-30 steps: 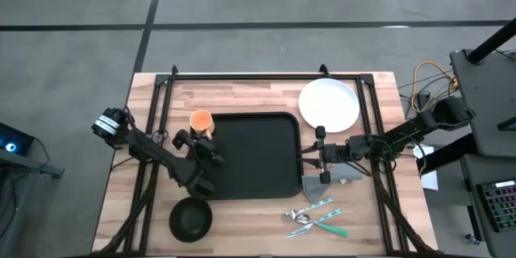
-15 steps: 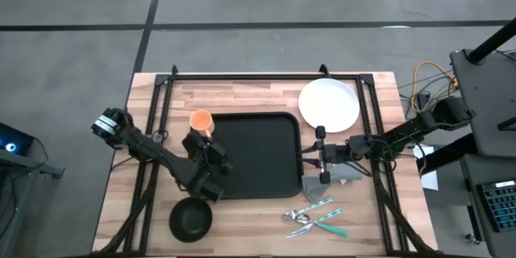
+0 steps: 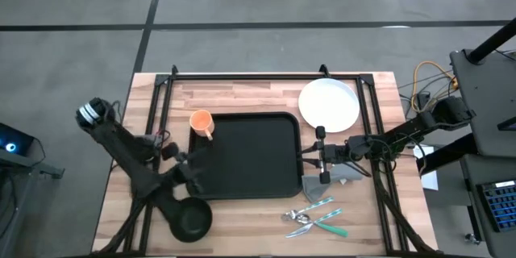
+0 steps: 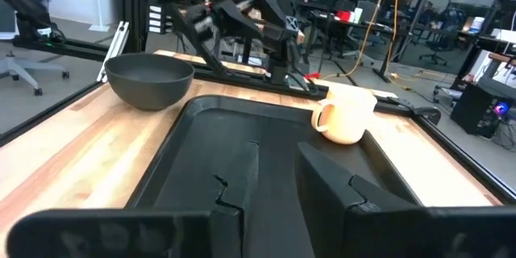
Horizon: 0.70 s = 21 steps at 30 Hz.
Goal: Set up tray
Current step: Put the white plate below the orange mug on the black serving tray
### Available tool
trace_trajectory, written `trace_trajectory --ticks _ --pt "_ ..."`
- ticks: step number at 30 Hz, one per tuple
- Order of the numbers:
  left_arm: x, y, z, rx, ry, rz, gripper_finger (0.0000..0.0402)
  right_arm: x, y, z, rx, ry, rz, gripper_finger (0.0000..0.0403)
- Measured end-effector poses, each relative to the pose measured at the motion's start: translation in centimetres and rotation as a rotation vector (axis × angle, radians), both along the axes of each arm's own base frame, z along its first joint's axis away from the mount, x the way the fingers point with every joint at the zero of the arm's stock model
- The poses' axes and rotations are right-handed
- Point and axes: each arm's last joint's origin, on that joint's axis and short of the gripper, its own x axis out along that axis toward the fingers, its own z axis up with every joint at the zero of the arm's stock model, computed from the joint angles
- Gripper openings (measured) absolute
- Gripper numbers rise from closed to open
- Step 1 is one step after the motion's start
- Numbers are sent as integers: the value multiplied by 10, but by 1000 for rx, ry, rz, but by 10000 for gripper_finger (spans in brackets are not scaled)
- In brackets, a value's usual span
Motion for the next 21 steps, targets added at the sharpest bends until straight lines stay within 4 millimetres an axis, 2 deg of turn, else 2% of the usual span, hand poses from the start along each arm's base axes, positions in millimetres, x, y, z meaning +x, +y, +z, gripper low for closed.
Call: trace_trajectory --ticks 3,7,12,14,16,17,18,19,21 --pt "-23 3 0 -64 -135 -85 162 0 0 0 -25 0 1 67" --pt "-45 9 -9 -140 -203 -190 162 0 0 0 -44 -1 2 62" --pt "-47 10 -10 -190 -220 -327 162 0 0 0 -49 -1 1 61" --pt "-43 6 -2 -196 -220 -534 162 0 0 0 -50 -1 1 61" --pt "-43 3 7 -137 -313 -917 162 0 0 0 -50 -1 1 61" --pt "-45 2 8 -53 -361 -1141 162 0 0 0 -51 -1 1 60" --pt "-48 2 6 20 -393 -1294 162 0 0 0 -49 -1 1 59" --pt "-50 4 4 40 -403 -1361 162 0 0 0 -44 -1 1 59" --pt "-52 12 4 -52 -396 -1296 162 0 0 0 -27 1 0 59"
